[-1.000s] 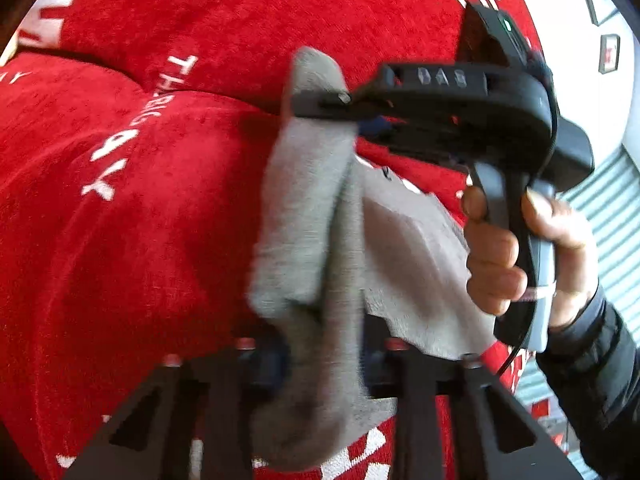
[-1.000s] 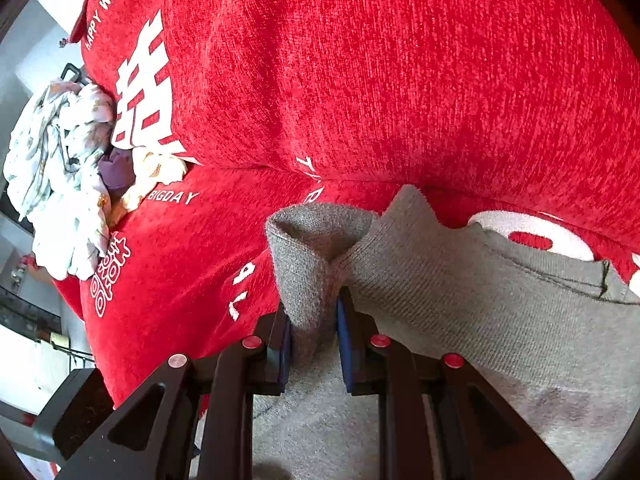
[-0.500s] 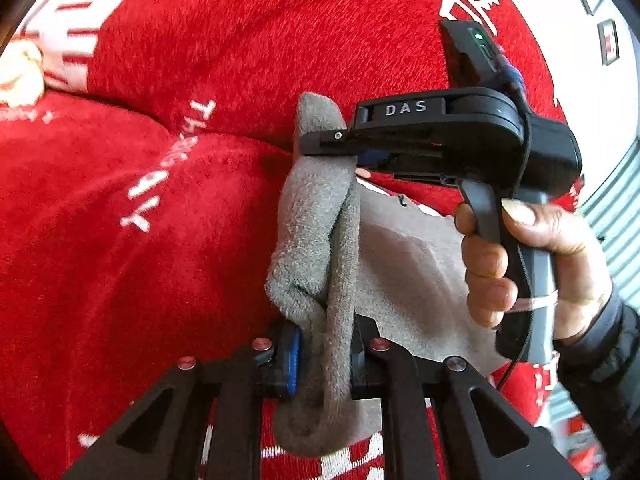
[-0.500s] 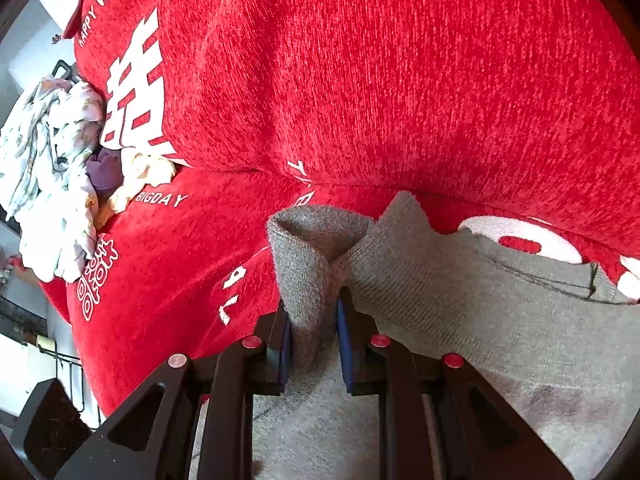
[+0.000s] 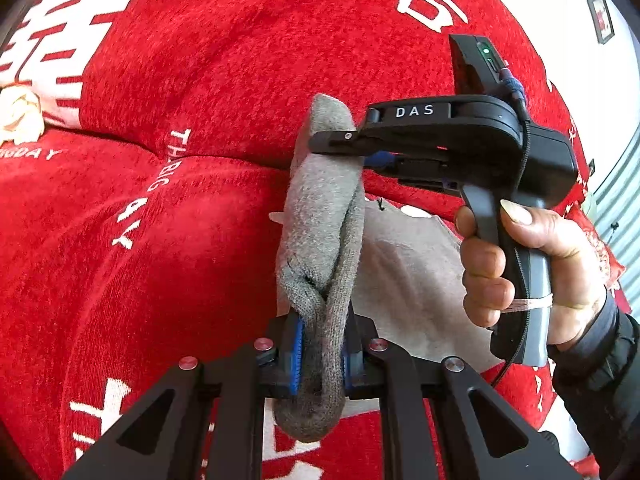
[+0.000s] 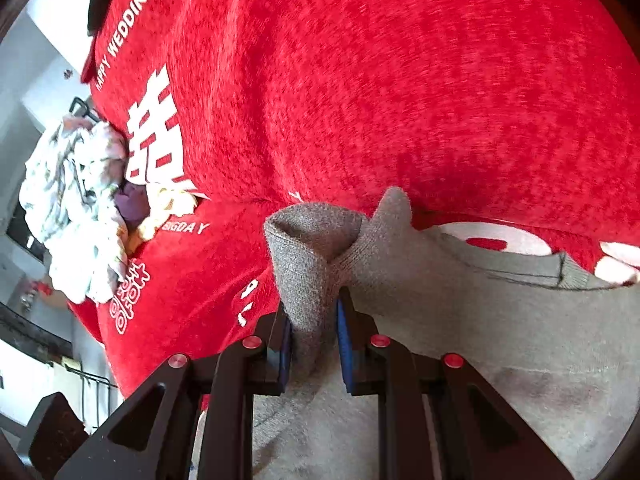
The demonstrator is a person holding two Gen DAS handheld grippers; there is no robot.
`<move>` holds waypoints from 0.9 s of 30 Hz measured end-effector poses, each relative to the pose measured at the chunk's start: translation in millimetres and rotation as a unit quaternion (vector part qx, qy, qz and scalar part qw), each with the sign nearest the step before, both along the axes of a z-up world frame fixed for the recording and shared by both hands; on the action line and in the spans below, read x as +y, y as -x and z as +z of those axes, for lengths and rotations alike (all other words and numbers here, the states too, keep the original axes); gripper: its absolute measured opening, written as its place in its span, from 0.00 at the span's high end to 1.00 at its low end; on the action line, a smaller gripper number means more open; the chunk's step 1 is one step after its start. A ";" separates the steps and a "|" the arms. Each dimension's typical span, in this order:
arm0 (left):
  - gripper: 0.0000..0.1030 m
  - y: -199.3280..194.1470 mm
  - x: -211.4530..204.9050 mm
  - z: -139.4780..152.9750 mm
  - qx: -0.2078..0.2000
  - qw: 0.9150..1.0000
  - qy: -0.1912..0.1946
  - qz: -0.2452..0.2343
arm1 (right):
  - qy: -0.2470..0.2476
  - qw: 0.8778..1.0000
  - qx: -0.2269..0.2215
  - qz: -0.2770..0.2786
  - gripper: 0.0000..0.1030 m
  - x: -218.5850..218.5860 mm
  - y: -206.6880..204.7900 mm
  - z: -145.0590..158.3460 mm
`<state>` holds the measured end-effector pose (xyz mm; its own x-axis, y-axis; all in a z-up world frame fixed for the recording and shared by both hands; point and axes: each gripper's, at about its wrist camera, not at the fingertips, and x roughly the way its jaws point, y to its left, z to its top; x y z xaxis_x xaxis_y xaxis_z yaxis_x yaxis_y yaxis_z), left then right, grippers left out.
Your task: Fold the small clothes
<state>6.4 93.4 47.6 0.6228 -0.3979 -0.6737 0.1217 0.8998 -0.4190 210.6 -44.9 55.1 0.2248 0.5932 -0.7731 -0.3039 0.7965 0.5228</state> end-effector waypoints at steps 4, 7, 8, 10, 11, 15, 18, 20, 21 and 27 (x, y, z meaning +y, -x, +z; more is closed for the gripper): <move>0.85 2.7 -19.6 10.8 -0.002 1.000 -0.026 -0.007 | -0.019 1.000 -0.003 -0.007 0.80 -19.7 0.3 8.3; 0.85 2.2 -34.6 17.4 -0.004 0.999 -0.043 -0.011 | -0.031 0.999 -0.004 -0.009 0.80 -35.0 -1.1 11.8; 0.85 2.9 -38.3 19.0 -0.003 0.999 -0.046 -0.012 | -0.032 0.999 -0.004 -0.009 0.80 -39.0 -1.6 12.4; 0.85 3.3 -47.0 22.3 -0.001 0.999 -0.053 -0.012 | -0.032 0.999 -0.004 -0.004 0.80 -45.8 -2.8 13.2; 0.85 3.0 -50.6 23.7 0.000 0.998 -0.056 -0.013 | -0.031 0.999 -0.004 0.000 0.80 -49.6 -3.5 13.5; 0.85 3.0 -67.1 30.7 0.002 0.998 -0.066 -0.017 | -0.051 0.999 0.004 0.009 0.80 -63.9 -8.1 13.8; 0.85 0.6 -79.0 35.1 0.006 0.997 -0.076 -0.018 | -0.059 0.998 0.001 0.017 0.80 -69.9 -8.4 15.0; 0.85 -1.6 -88.0 37.8 0.010 0.996 -0.082 -0.019 | -0.065 0.998 0.000 0.022 0.80 -75.4 -9.9 15.6; 0.85 -2.4 -92.8 39.1 0.011 0.996 -0.086 -0.019 | -0.067 0.997 0.000 0.024 0.80 -77.8 -10.5 15.9; 0.85 -3.9 -125.6 42.4 0.020 0.992 -0.118 -0.027 | -0.076 0.997 -0.004 0.031 0.80 -96.5 -12.9 18.1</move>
<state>10.3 -32.1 90.0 0.5762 -0.2587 -0.7753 0.1599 0.9659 -0.2034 223.5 -141.4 73.2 0.1894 0.7163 -0.6716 -0.3556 0.6876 0.6330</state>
